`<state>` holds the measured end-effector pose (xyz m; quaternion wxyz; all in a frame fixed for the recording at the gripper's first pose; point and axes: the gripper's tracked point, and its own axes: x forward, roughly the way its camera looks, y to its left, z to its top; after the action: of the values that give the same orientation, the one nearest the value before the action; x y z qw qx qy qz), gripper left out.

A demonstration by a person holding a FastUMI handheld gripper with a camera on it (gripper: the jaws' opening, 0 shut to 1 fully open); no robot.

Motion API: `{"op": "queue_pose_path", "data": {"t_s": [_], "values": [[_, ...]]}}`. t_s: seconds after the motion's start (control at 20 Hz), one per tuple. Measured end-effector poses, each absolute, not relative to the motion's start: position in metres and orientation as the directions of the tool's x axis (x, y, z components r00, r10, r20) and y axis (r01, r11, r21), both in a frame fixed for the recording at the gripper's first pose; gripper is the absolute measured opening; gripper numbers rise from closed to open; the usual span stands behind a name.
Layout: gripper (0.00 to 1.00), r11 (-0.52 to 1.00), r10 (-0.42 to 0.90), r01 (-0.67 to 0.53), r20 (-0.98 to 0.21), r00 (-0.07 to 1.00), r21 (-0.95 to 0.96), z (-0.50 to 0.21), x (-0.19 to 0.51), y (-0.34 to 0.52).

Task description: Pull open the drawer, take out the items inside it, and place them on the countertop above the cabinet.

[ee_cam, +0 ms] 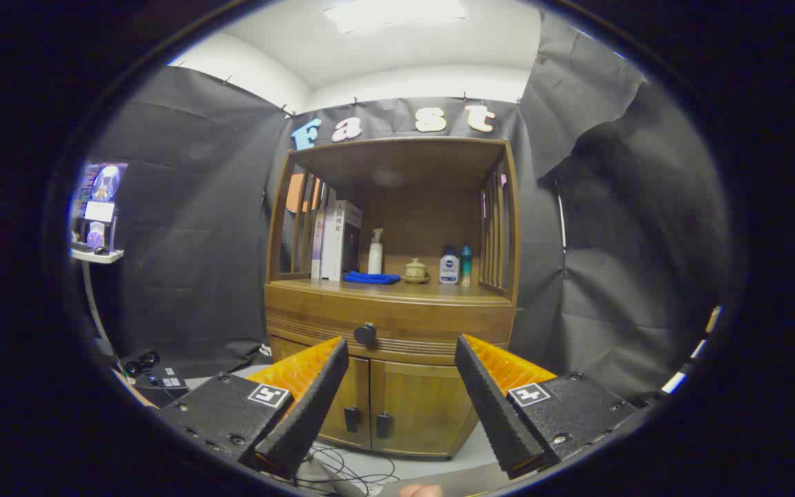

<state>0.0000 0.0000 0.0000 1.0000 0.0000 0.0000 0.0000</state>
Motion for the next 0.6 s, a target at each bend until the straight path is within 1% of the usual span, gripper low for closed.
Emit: {"op": "queue_pose_path", "data": {"t_s": [0.6], "values": [[1.00,1.000,0.001,-0.001,0.010,1.000,0.004,0.0050,-0.0007,-0.0065]]}}
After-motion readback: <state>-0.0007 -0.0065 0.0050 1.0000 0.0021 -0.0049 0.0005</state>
